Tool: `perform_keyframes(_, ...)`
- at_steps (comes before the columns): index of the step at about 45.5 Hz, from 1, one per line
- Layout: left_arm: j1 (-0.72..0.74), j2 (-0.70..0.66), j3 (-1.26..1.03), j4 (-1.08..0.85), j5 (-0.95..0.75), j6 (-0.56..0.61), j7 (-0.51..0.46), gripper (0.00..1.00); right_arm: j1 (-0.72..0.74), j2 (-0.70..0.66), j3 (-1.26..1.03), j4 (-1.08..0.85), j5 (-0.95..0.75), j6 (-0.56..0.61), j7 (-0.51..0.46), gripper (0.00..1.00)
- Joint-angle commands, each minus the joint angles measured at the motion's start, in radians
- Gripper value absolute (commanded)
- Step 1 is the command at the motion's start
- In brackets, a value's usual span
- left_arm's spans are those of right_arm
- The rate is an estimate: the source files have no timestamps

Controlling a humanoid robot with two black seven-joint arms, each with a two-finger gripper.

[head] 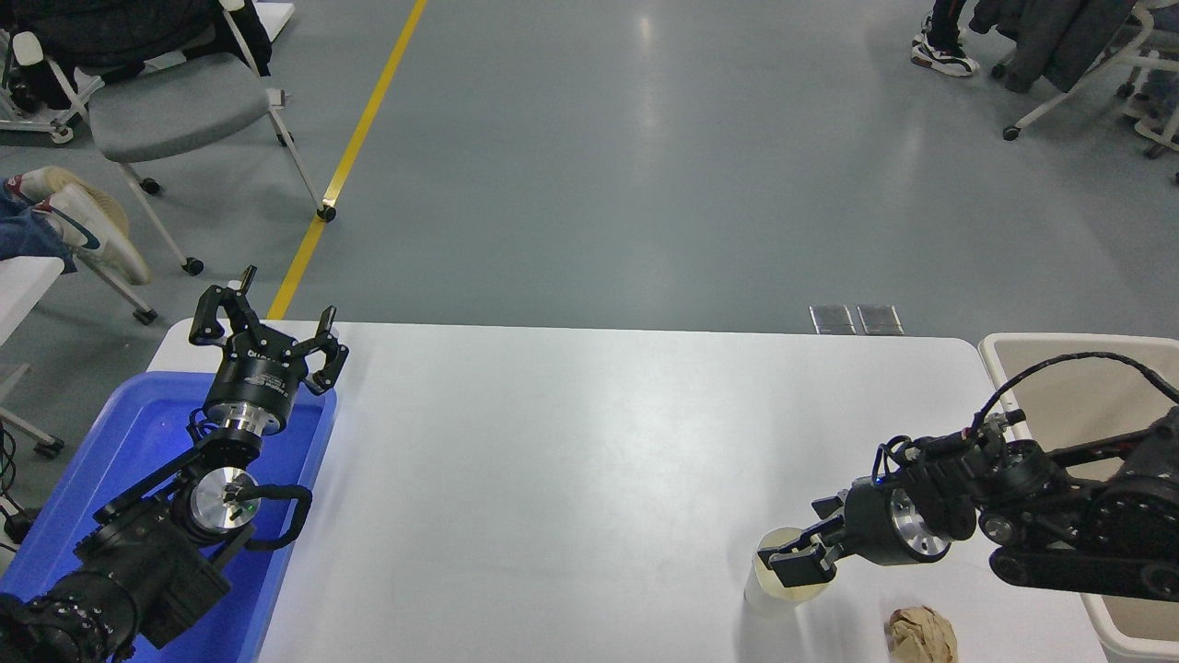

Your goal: Dispose of the paper cup in the dustbin

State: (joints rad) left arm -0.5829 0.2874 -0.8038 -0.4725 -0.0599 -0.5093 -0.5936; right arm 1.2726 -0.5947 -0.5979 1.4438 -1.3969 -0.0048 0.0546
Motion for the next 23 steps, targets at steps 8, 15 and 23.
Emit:
perform_keyframes(8, 0.0, 0.001, 0.0, 0.0, 0.0, 0.0, 0.0, 1.0, -0.012, 0.012, -0.014, -0.042, -0.068, -0.02, 0.056, 0.93)
perform_keyframes(15, 0.0, -0.001, 0.0, 0.0, 0.0, 0.0, 0.0, 1.0, -0.004, 0.012, -0.06, -0.054, -0.079, -0.009, 0.068, 0.17)
perform_keyframes(23, 0.0, 0.001, 0.0, 0.0, 0.0, 0.0, 0.0, 1.0, 0.002, 0.012, -0.062, -0.089, -0.065, -0.015, 0.082, 0.0)
